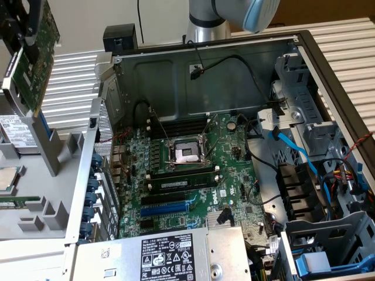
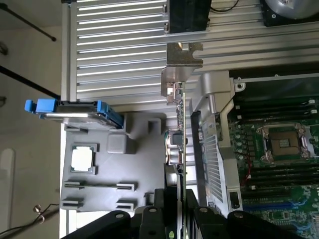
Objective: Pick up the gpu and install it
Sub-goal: 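Pick up the gpu and move the gpu toward the slot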
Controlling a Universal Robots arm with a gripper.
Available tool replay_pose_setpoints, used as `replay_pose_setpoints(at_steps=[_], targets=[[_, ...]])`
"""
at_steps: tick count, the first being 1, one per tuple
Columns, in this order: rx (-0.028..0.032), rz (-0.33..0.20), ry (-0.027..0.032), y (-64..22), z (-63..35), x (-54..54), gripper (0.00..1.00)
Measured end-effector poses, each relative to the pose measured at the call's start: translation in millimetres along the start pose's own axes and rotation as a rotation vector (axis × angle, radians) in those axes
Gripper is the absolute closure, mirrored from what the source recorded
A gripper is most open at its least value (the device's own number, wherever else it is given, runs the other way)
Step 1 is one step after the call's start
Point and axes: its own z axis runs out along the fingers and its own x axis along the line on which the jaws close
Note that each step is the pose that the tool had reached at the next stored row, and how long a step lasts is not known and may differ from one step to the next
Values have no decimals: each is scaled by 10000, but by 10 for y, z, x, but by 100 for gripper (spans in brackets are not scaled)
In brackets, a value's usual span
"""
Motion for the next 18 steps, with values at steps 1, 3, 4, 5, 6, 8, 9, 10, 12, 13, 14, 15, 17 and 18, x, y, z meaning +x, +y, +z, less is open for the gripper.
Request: replay_pose_setpoints(at_steps=[1, 3, 4, 5, 6, 8, 9, 10, 12, 13, 14, 15, 17, 18], targets=[[6, -3, 27, 0, -16, -22, 73], [30, -6, 91, -2, -42, -65, 73], [53, -5, 131, -3, -53, -88, 73], [80, -3, 168, -5, -62, -108, 73], [111, 1, 208, -8, -70, -130, 73], [168, 8, 280, -12, -84, -177, 73], [183, 11, 305, -13, -91, -206, 73], [191, 12, 323, -12, -99, -241, 73], [196, 13, 343, -7, -114, -306, 73], [196, 13, 351, -5, -123, -341, 73], [198, 13, 359, -2, -130, -376, 73], [200, 14, 368, 0, -136, -412, 73], [212, 16, 390, 4, -149, -486, 73], [220, 19, 402, 6, -154, -522, 73]])
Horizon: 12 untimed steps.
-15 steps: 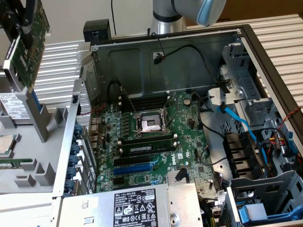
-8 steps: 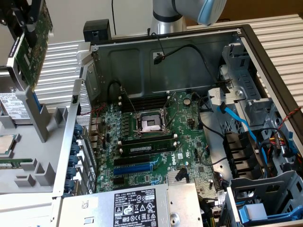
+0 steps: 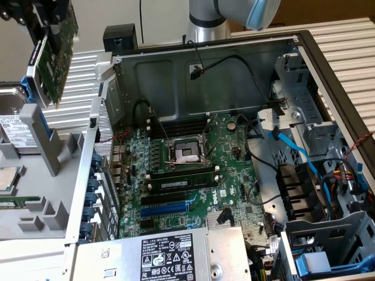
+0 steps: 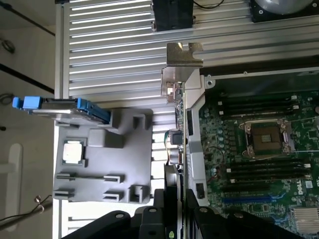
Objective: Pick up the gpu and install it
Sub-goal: 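Pick up the gpu and move the gpu toward the slot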
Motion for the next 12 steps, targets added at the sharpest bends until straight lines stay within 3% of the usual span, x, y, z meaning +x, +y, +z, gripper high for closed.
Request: replay_pose_setpoints(at_steps=[12], targets=[[147, 35, 150, 20, -77, -442, 73]])
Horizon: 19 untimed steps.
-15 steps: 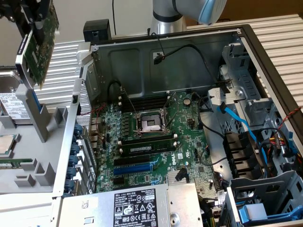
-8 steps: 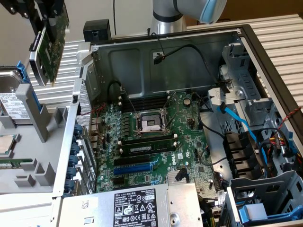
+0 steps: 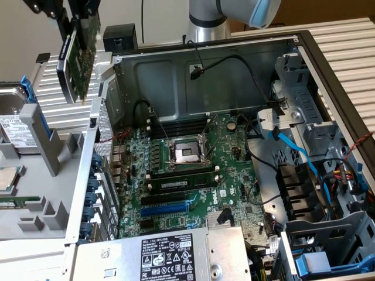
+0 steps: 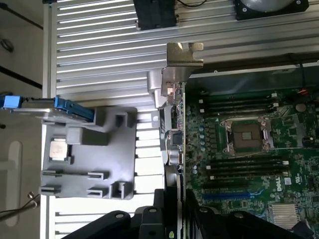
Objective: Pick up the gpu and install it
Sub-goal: 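Pick up the gpu and move the gpu toward the slot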
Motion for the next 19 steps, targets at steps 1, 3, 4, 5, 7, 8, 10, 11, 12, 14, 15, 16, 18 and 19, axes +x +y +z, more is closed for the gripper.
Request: replay_pose_setpoints(at_steps=[1, 3, 4, 5, 7, 8, 10, 11, 12, 14, 15, 16, 18, 19], targets=[[12, 3, 12, 2, -7, -36, 73], [36, 7, 36, 4, -20, -109, 73], [47, 9, 47, 5, -27, -140, 73], [60, 11, 59, 7, -33, -174, 73], [77, 14, 79, 9, -47, -241, 73], [82, 14, 88, 11, -54, -275, 73], [82, 7, 92, 14, -61, -330, 73], [83, 1, 93, 17, -63, -354, 73], [85, -6, 94, 19, -66, -378, 73], [85, -18, 95, 23, -69, -422, 73], [86, -22, 96, 26, -71, -444, 73], [86, -26, 96, 28, -72, -467, 73], [87, -32, 96, 33, -77, -515, 73], [87, -35, 96, 36, -79, -544, 73]])
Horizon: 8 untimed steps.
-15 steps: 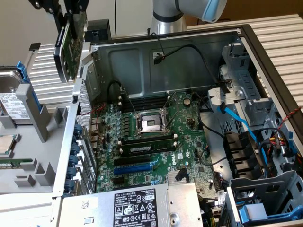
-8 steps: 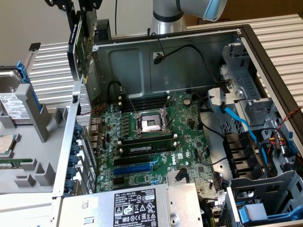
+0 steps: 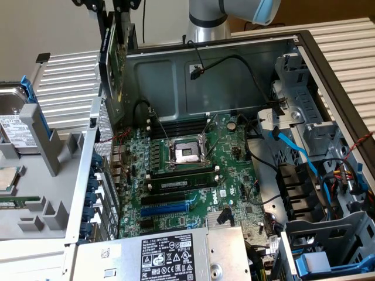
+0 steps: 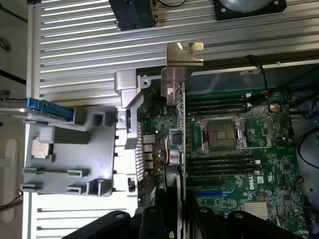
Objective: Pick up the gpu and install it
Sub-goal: 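Pick up the gpu and move the gpu toward the slot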
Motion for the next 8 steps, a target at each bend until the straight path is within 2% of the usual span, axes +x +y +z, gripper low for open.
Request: replay_pose_setpoints(at_steps=[8], targets=[[13, -24, 2, 24, -24, -249, 73]])
